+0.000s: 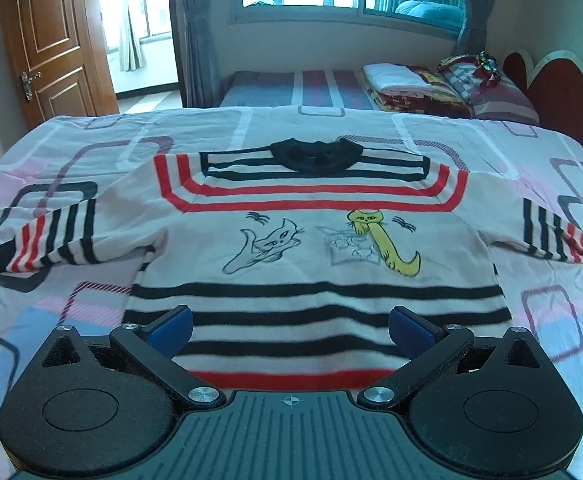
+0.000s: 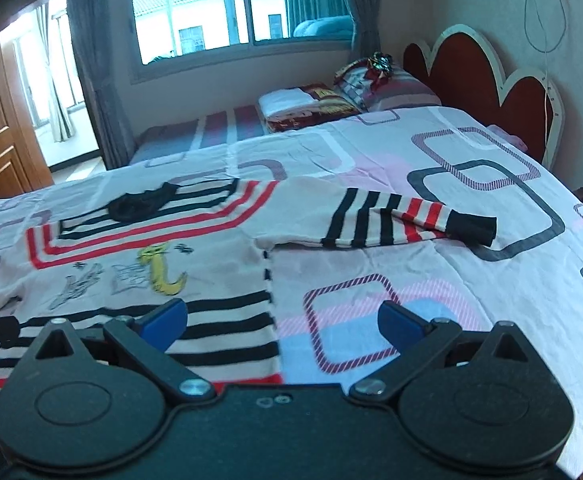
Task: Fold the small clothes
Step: 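Move the right tool toward the black cuff of a sweater sleeve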
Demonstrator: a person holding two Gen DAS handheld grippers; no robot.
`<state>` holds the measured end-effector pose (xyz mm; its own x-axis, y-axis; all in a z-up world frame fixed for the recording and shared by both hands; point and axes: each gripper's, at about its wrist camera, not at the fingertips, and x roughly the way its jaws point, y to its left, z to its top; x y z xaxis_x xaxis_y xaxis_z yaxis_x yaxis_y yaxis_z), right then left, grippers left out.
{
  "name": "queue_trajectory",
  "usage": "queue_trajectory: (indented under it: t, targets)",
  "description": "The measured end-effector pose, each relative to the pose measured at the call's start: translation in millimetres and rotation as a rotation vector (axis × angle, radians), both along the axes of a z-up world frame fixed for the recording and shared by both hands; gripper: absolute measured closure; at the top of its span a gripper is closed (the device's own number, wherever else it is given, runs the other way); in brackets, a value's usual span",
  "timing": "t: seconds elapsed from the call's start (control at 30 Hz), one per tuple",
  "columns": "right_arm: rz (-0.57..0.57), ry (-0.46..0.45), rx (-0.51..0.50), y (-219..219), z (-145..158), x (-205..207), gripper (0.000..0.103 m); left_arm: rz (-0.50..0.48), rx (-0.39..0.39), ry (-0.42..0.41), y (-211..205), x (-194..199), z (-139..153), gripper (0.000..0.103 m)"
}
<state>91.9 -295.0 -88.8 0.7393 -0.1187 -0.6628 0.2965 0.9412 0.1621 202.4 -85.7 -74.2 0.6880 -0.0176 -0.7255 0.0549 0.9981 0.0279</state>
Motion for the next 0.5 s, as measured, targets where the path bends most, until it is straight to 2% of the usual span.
queue_trajectory:
  t: [0.2, 0.33, 0.5]
  targets:
    - [-0.013, 0.041, 0.017, -31.9, -19.6, 32.8, 0.009, 0.019, 0.019, 0.036, -22.4, 37.1, -17.6, 0.000]
    - [-0.035, 0.065, 0.069, -60.4, -36.8, 53.4, 0.019, 0.018, 0.016, 0.053, -39.0, 59.9, -29.2, 0.000]
    - [-0.079, 0.118, 0.080, -94.2, -61.0, 79.5, 0.020, 0.022, 0.043, 0.072, -58.4, 86.3, -45.2, 0.000]
